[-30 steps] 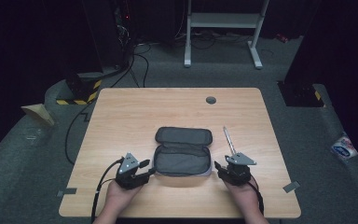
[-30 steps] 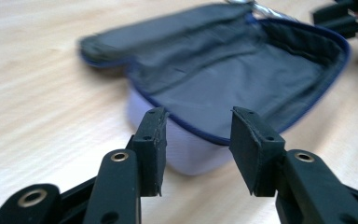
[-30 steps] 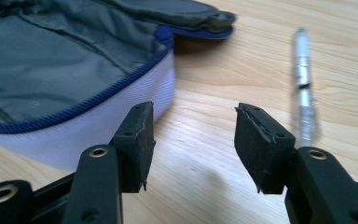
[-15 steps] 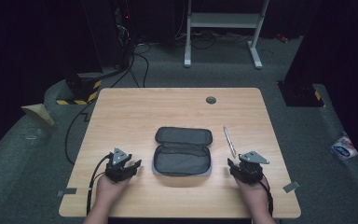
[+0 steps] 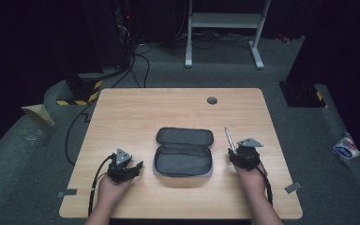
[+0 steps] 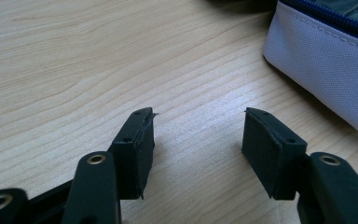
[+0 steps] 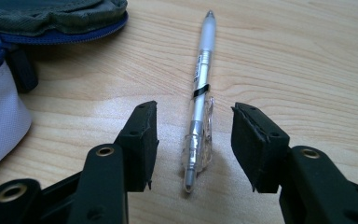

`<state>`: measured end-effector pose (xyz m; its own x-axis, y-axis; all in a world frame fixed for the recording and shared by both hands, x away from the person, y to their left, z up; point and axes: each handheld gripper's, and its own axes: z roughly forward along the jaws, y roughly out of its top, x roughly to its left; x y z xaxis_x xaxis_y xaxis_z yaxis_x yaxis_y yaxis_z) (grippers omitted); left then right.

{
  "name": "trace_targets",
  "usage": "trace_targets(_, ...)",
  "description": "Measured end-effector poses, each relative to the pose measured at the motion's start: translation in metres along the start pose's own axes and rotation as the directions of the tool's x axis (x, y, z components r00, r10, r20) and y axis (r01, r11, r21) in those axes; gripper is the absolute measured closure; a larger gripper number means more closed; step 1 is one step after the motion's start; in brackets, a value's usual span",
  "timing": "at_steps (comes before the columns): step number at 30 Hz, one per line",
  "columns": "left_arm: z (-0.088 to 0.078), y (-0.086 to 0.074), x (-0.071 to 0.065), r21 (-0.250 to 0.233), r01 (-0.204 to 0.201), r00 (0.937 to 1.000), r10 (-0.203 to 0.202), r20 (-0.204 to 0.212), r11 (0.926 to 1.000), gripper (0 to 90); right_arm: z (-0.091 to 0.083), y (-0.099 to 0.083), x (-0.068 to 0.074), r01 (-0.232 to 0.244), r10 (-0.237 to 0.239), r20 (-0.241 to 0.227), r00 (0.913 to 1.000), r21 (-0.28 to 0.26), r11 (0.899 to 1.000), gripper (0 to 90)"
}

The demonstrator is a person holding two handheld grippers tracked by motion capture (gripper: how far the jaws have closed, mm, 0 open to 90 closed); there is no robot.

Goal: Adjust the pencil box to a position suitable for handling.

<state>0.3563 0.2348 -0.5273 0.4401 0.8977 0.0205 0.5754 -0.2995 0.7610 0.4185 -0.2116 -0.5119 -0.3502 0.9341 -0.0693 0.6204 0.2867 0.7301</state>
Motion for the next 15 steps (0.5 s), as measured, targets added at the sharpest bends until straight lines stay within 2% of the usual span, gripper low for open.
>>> trace_targets(11, 0.0001, -0.0001, -0.0006, 0.000, 0.004, 0.9999, -0.004, 0.011, 1.0000, 43.7, 0.0051, -0.0003, 0.0067, 0.030, -0.030, 0.001, 0.9995, 0.031, 0.999, 49.7)
trace_targets(15, 0.0001, 0.0001, 0.0002, 0.004, 0.005, 0.9998, -0.005, 0.017, 1.0000, 43.7, 0.0078, 0.0012, 0.0076, 0.028, -0.028, -0.003, 0.9996, 0.037, 0.999, 52.8)
